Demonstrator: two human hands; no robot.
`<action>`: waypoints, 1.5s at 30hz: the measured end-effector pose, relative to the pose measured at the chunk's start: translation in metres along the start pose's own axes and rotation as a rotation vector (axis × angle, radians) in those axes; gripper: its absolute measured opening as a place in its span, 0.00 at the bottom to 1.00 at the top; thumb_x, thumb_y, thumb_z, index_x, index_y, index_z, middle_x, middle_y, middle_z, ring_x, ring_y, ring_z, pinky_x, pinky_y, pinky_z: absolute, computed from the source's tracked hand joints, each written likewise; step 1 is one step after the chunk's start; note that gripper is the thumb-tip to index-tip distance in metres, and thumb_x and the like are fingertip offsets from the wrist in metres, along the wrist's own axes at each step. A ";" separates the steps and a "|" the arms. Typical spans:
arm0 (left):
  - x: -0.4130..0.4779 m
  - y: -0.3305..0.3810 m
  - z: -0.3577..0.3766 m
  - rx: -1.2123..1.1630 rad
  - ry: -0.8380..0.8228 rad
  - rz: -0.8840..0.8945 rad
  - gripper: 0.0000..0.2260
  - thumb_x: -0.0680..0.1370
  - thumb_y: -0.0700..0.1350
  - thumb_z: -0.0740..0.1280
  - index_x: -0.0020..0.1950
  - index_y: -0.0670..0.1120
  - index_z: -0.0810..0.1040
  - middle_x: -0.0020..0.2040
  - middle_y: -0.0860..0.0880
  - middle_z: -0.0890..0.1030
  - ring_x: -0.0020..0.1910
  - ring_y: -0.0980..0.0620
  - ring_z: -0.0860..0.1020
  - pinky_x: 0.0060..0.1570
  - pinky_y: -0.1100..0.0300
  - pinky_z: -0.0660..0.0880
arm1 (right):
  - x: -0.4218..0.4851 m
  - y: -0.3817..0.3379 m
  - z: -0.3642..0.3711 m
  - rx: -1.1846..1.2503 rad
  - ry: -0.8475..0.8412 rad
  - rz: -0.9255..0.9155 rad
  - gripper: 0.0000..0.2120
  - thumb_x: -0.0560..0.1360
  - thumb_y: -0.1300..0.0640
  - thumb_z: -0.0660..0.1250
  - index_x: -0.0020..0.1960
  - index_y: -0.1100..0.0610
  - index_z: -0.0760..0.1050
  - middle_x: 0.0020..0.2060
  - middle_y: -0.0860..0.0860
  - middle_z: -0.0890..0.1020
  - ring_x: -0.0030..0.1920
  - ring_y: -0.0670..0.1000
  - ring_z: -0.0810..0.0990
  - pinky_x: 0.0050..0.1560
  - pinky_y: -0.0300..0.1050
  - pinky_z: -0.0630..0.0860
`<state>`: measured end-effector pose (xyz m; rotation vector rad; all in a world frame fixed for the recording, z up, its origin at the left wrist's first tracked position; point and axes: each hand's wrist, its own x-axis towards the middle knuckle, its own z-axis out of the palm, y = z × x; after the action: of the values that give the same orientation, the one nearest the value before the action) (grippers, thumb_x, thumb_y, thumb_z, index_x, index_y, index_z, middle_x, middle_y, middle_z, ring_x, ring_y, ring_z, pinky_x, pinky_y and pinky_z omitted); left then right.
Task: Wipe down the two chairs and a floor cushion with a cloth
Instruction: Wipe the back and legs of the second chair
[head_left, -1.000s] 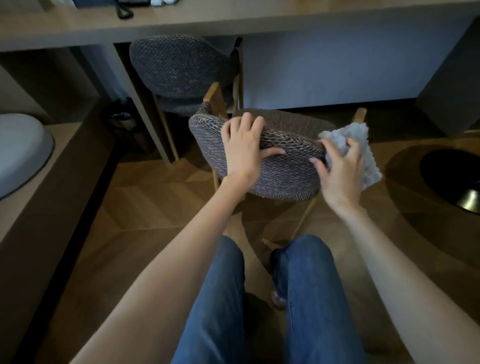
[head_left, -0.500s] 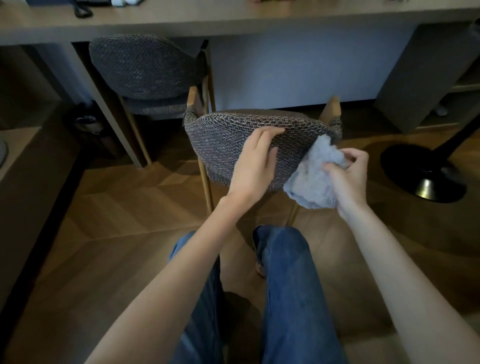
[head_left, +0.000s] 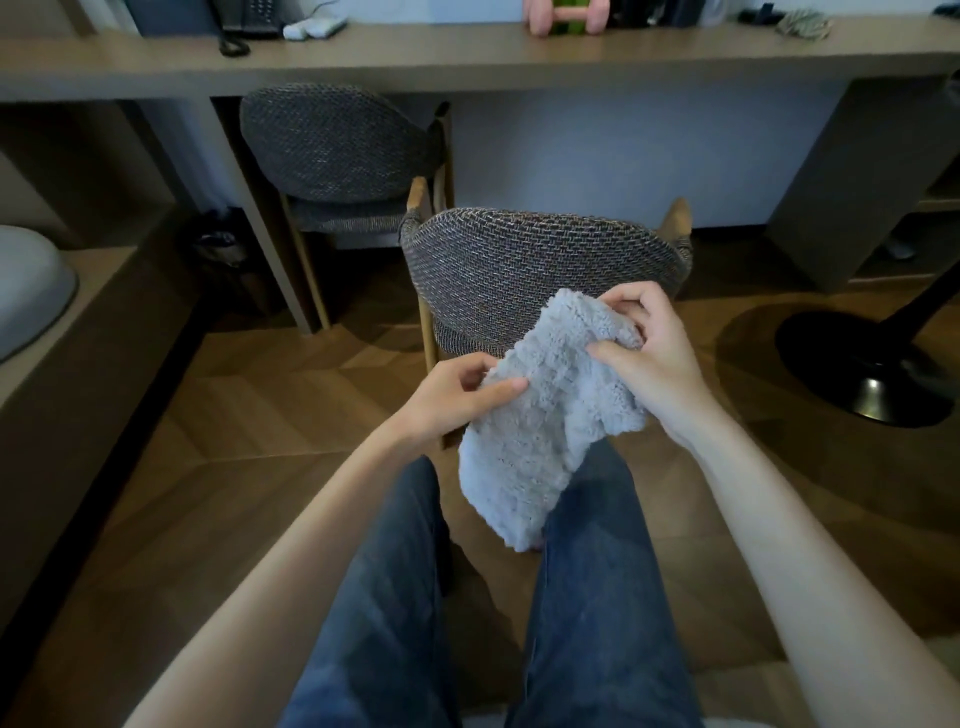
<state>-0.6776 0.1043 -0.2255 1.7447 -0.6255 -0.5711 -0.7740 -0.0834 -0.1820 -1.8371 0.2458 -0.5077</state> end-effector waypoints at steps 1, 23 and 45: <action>-0.003 0.001 -0.002 -0.003 -0.019 -0.010 0.06 0.75 0.48 0.71 0.47 0.46 0.80 0.44 0.47 0.82 0.42 0.53 0.80 0.41 0.62 0.77 | -0.002 0.001 -0.001 -0.042 0.020 -0.023 0.20 0.70 0.71 0.68 0.53 0.51 0.70 0.52 0.47 0.79 0.53 0.39 0.78 0.53 0.35 0.74; -0.019 -0.021 -0.022 -0.087 0.011 -0.103 0.10 0.75 0.50 0.70 0.49 0.43 0.80 0.42 0.46 0.83 0.41 0.49 0.81 0.39 0.60 0.78 | 0.008 0.025 0.026 -0.535 -0.086 -0.192 0.17 0.74 0.50 0.70 0.62 0.46 0.74 0.69 0.43 0.70 0.69 0.49 0.63 0.67 0.43 0.56; 0.068 0.026 -0.017 0.212 0.464 0.324 0.17 0.80 0.46 0.63 0.70 0.50 0.70 0.62 0.49 0.74 0.62 0.52 0.71 0.64 0.54 0.70 | 0.020 0.030 0.026 -0.003 0.831 -0.140 0.17 0.71 0.54 0.75 0.52 0.51 0.70 0.48 0.39 0.75 0.51 0.38 0.77 0.50 0.34 0.75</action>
<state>-0.6193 0.0657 -0.2005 1.8378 -0.6322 0.1317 -0.7422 -0.0790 -0.2123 -1.5622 0.6725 -1.3567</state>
